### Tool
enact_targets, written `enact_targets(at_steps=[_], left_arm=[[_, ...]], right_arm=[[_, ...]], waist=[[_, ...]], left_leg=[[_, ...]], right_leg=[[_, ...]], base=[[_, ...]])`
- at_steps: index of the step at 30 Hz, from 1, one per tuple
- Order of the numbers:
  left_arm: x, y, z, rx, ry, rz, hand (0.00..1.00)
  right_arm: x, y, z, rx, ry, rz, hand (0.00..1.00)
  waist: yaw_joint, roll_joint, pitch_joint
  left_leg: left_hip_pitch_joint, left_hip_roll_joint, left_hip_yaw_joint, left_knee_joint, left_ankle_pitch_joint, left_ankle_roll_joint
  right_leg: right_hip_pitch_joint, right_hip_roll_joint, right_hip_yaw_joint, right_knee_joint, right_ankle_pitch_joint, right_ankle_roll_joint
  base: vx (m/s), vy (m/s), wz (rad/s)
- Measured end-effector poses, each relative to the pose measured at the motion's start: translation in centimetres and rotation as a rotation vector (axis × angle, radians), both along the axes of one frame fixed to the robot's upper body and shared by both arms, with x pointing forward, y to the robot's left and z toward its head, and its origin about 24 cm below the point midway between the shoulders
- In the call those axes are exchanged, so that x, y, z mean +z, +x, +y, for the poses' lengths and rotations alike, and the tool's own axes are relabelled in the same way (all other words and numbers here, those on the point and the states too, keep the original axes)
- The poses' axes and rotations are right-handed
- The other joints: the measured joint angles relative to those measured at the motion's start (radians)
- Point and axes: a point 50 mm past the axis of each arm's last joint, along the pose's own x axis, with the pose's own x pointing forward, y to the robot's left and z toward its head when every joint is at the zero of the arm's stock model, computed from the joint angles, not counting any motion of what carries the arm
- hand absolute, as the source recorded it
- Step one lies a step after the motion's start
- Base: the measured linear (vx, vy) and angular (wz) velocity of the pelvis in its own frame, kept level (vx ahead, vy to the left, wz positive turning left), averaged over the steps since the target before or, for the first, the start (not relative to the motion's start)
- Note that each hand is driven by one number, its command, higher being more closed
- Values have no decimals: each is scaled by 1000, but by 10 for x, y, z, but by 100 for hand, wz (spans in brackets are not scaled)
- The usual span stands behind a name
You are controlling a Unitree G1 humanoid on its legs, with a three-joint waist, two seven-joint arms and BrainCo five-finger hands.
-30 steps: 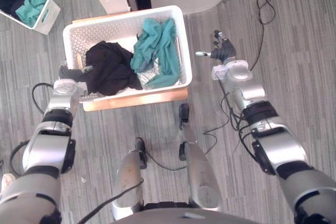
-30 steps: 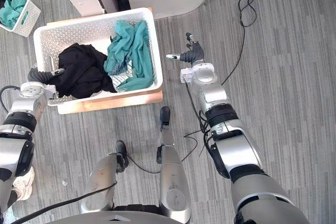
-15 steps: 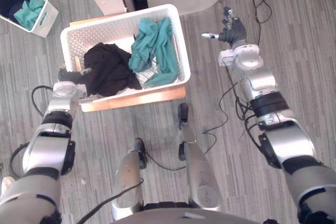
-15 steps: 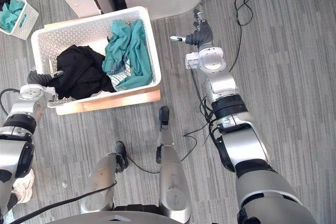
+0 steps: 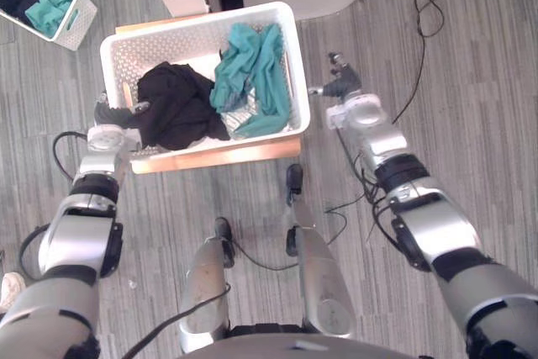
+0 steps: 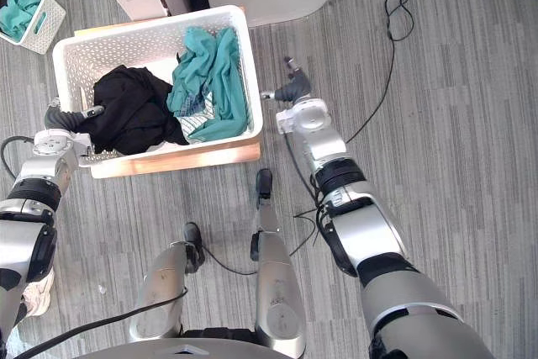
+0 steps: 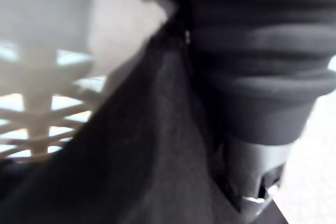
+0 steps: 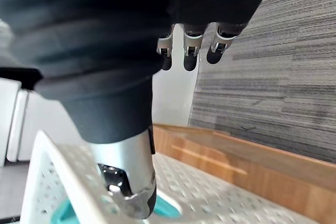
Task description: Pick up the laundry basket with both hands and put the clothes into the washing machine.
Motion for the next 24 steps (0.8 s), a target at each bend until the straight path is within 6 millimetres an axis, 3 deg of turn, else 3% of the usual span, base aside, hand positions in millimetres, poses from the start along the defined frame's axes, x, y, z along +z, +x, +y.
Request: enact_targets(at_steps=[15,20,24], left_arm=[[0,-1,3,13,-2,4,0],[-4,-1,0,7,-9,15,0],[-5,0,-3,2,-14,18,0]], right_arm=[[-10,-3,6,-14,-59,-2,0],[-6,-2,-2,-41,-83,-17,0],[14,1,-20,-84,-79,-62,0]], waist=[[0,-1,-1],[-2,-3,-2],[-5,-4,-3]], left_leg=[[4,2,-13,-5,11,-6],[4,2,-14,-2,14,-6],[-5,3,-18,14,12,-6]], right_leg=[[1,1,-5,-1,6,1],[3,1,-4,-1,10,0],[3,1,-4,0,11,1]], base=[[-97,15,2],[-114,11,1],[-97,9,1]])
